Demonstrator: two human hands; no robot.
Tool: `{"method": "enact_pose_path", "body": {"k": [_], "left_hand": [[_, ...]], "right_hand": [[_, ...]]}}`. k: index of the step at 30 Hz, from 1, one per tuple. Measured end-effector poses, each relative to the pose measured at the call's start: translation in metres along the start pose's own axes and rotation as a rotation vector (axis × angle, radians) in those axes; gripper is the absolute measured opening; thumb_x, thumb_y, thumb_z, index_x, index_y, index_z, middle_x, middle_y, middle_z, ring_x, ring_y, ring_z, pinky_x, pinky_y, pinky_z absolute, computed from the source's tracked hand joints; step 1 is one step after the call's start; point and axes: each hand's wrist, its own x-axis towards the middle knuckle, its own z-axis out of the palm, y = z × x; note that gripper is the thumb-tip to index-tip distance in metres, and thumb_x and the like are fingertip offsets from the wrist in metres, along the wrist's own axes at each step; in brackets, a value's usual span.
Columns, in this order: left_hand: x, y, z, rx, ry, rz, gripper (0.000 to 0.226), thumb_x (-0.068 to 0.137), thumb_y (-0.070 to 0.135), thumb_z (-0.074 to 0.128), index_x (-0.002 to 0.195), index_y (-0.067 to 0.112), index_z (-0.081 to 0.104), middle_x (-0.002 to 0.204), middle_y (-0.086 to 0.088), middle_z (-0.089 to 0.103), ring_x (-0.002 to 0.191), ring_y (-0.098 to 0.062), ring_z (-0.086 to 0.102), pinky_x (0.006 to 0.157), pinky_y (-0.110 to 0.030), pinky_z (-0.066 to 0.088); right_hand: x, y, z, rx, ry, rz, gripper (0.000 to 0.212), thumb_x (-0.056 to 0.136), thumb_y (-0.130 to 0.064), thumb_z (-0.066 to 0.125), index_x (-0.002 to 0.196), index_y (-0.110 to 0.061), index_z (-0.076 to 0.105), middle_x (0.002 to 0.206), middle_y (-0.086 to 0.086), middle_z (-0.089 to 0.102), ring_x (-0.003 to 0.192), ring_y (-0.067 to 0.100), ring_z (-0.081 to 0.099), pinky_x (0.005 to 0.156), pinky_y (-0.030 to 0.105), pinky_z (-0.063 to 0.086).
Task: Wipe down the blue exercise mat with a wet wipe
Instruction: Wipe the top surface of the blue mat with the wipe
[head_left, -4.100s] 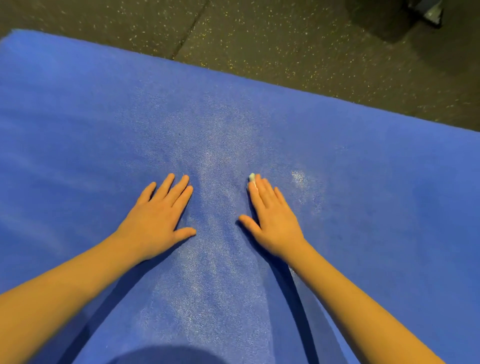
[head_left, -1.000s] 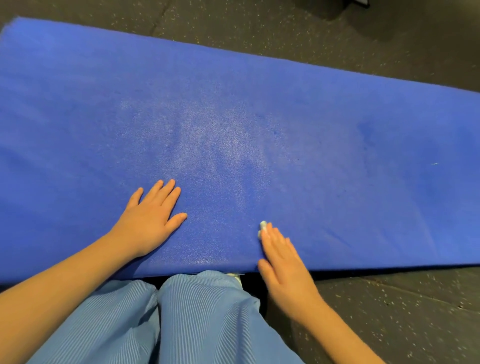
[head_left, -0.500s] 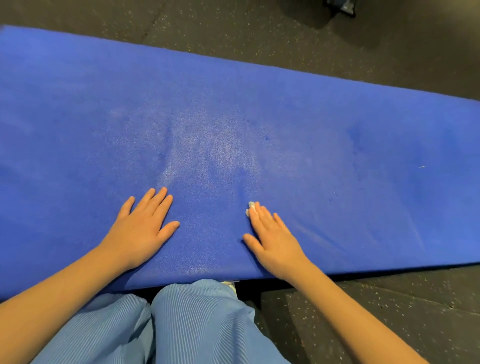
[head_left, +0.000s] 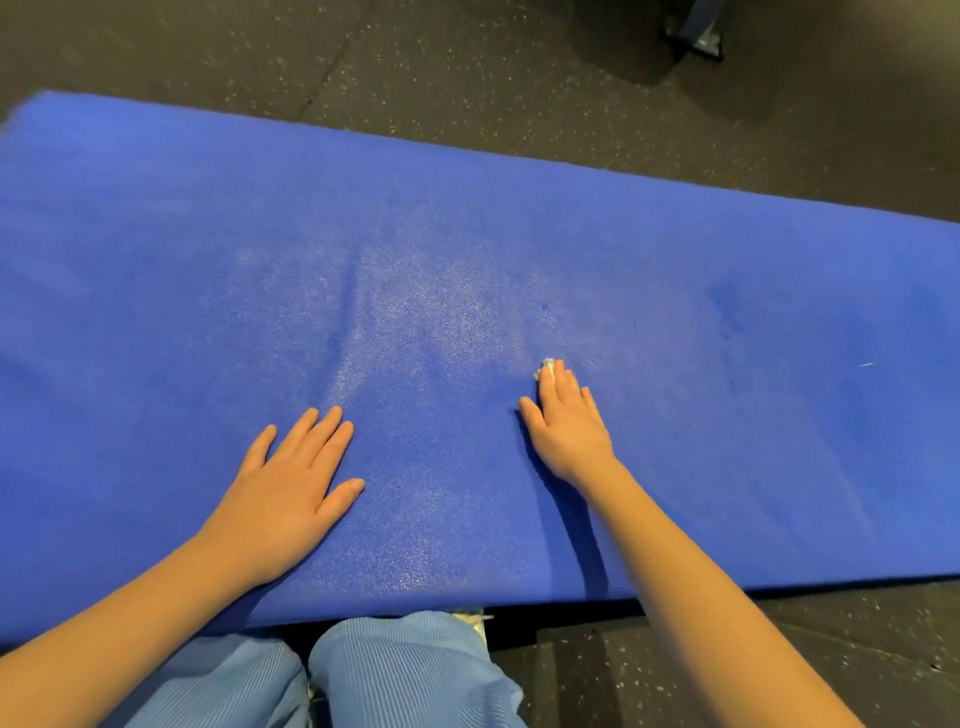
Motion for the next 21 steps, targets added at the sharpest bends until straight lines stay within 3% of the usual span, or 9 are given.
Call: {"method": "enact_pose_path", "body": {"k": [2, 8, 10, 14, 19, 21], "left_hand": [[0.000, 0.000, 0.000, -0.008, -0.003, 0.000, 0.124, 0.050, 0.077, -0.043, 0.153, 0.023, -0.001, 0.149, 0.015, -0.022, 0.137, -0.003, -0.024, 0.118, -0.038, -0.009], [0.012, -0.001, -0.011, 0.015, -0.050, 0.038, 0.129, 0.045, 0.081, -0.042, 0.153, 0.024, -0.002, 0.150, 0.015, -0.022, 0.136, -0.001, -0.024, 0.117, -0.037, -0.010], [0.026, -0.003, -0.019, 0.016, -0.070, 0.056, 0.123, 0.049, 0.085, -0.031, 0.153, 0.026, -0.004, 0.150, 0.015, -0.024, 0.138, -0.001, -0.023, 0.117, -0.036, -0.010], [0.045, -0.001, -0.025, 0.042, -0.067, 0.063, 0.107, 0.058, 0.070, -0.020, 0.154, 0.026, -0.002, 0.159, 0.009, -0.015, 0.146, -0.010, -0.014, 0.118, -0.037, -0.005], [0.040, -0.003, -0.013, 0.016, 0.006, 0.066, 0.122, 0.051, 0.078, -0.041, 0.153, 0.026, 0.000, 0.150, 0.014, -0.020, 0.140, -0.004, -0.019, 0.117, -0.038, -0.006], [0.041, -0.004, -0.010, 0.043, 0.003, 0.053, 0.124, 0.048, 0.075, -0.046, 0.153, 0.026, -0.003, 0.148, 0.014, -0.023, 0.145, -0.009, -0.016, 0.117, -0.038, -0.007]], "right_hand": [[0.005, -0.013, 0.002, 0.057, 0.009, 0.051, 0.065, 0.103, -0.041, 0.028, 0.154, -0.008, 0.003, 0.162, 0.006, -0.002, 0.149, 0.020, -0.003, 0.119, 0.036, 0.000], [-0.023, -0.027, 0.014, -0.011, -0.079, -0.194, 0.067, 0.103, -0.044, 0.029, 0.154, -0.014, -0.001, 0.162, 0.000, -0.007, 0.148, 0.014, -0.006, 0.120, 0.034, -0.003], [-0.002, -0.016, 0.006, -0.003, -0.062, -0.137, 0.064, 0.103, -0.041, 0.028, 0.155, -0.014, 0.002, 0.162, 0.001, -0.003, 0.148, 0.014, -0.003, 0.120, 0.036, -0.002], [0.022, -0.023, 0.004, 0.033, 0.009, 0.046, 0.065, 0.103, -0.042, 0.027, 0.154, -0.010, 0.001, 0.162, 0.004, -0.004, 0.148, 0.018, -0.005, 0.119, 0.035, -0.003], [0.002, -0.038, 0.015, -0.015, -0.064, -0.226, 0.068, 0.102, -0.047, 0.028, 0.155, -0.015, -0.001, 0.161, -0.001, -0.008, 0.148, 0.014, -0.008, 0.119, 0.032, -0.005], [0.019, -0.023, 0.007, -0.040, -0.034, -0.185, 0.064, 0.103, -0.044, 0.027, 0.155, -0.015, 0.003, 0.162, -0.001, -0.003, 0.148, 0.014, -0.005, 0.119, 0.036, -0.003]]}}
